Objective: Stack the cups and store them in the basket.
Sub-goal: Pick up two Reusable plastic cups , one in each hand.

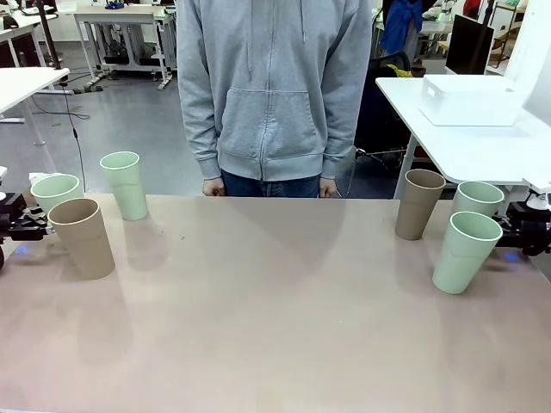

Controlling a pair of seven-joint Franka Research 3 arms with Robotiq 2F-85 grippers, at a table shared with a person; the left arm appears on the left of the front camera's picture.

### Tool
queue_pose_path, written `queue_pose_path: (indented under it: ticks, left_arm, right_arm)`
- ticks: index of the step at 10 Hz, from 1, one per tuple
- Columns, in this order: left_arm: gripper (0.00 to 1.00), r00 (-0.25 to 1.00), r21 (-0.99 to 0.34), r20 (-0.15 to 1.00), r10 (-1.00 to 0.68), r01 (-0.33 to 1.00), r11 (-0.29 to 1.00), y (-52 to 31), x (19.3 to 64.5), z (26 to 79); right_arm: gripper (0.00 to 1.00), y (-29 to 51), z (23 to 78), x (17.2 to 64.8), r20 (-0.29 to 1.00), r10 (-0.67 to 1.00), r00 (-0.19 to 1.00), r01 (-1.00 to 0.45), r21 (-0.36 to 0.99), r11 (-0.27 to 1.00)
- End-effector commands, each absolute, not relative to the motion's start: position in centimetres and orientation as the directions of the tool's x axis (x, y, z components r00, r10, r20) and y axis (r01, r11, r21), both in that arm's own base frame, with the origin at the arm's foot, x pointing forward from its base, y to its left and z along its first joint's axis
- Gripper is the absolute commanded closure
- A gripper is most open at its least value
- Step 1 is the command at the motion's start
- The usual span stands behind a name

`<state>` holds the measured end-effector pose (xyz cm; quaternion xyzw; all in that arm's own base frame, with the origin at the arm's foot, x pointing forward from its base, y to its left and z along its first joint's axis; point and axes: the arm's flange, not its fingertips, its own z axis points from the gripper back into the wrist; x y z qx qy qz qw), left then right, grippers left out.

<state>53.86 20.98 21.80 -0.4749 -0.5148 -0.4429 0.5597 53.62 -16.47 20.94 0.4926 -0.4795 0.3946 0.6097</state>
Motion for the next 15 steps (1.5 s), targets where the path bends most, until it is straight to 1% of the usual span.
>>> queue_pose_path:
  ticks: [1, 4, 5, 6, 7, 8, 9, 10, 11, 15]
  left_arm:
    - [0.0, 0.098, -0.102, 0.995, 0.031, 0.982, 0.16, 20.3, 53.99, 21.76]
    - [0.0, 0.102, -0.107, 0.994, 0.039, 0.982, 0.154, 20.43, 53.93, 21.98]
    - [0.19, 0.106, -0.11, 0.994, 0.034, 0.983, 0.147, 20.46, 53.9, 21.93]
    - [0.19, 0.103, -0.105, 0.994, 0.024, 0.984, 0.145, 20.48, 53.84, 21.83]
    - [0.38, 0.098, -0.1, 0.995, 0.015, 0.985, 0.138, 20.52, 53.78, 21.74]
    - [0.24, 0.082, -0.082, 0.997, 0.006, 0.987, 0.14, 20.59, 53.73, 21.73]
    - [0.57, 0.076, -0.076, 0.997, 0.008, 0.986, 0.146, 20.64, 53.75, 21.69]
    - [0.43, 0.08, -0.085, 0.996, 0.049, 0.988, 0.129, 20.7, 53.8, 21.61]
    - [0.43, 0.094, -0.095, 0.995, 0.008, 0.985, 0.147, 20.85, 53.8, 21.77]
    - [0.43, 0.094, -0.095, 0.995, 0.008, 0.985, 0.147, 20.85, 53.8, 21.77]
  right_arm:
    - [0.0, -15.62, 21.61, 53.54, 0.969, -0.005, 0.247, -0.946, 0.242, 0.217]
    - [0.0, -15.79, 21.72, 53.68, 0.971, -0.006, 0.239, -0.949, 0.235, 0.212]
    - [0.2, -15.86, 21.65, 53.7, 0.972, -0.002, 0.235, -0.949, 0.23, 0.214]
    - [0.2, -15.87, 21.54, 53.71, 0.971, -0.005, 0.239, -0.949, 0.234, 0.211]
    - [0.4, -15.99, 21.53, 53.65, 0.973, -0.007, 0.232, -0.951, 0.228, 0.21]
    - [0.24, -16.06, 21.51, 53.71, 0.976, -0.01, 0.218, -0.953, 0.215, 0.215]
    - [0.6, -16.16, 21.49, 53.73, 0.977, -0.011, 0.213, -0.953, 0.211, 0.218]
    - [0.44, -16.21, 21.36, 53.73, 0.982, -0.003, 0.188, -0.963, 0.185, 0.197]
    - [0.44, -16.43, 20.98, 53.64, 0.974, 0.008, 0.228, -0.954, 0.222, 0.201]
    - [0.44, -16.43, 20.98, 53.64, 0.974, 0.008, 0.228, -0.954, 0.222, 0.201]
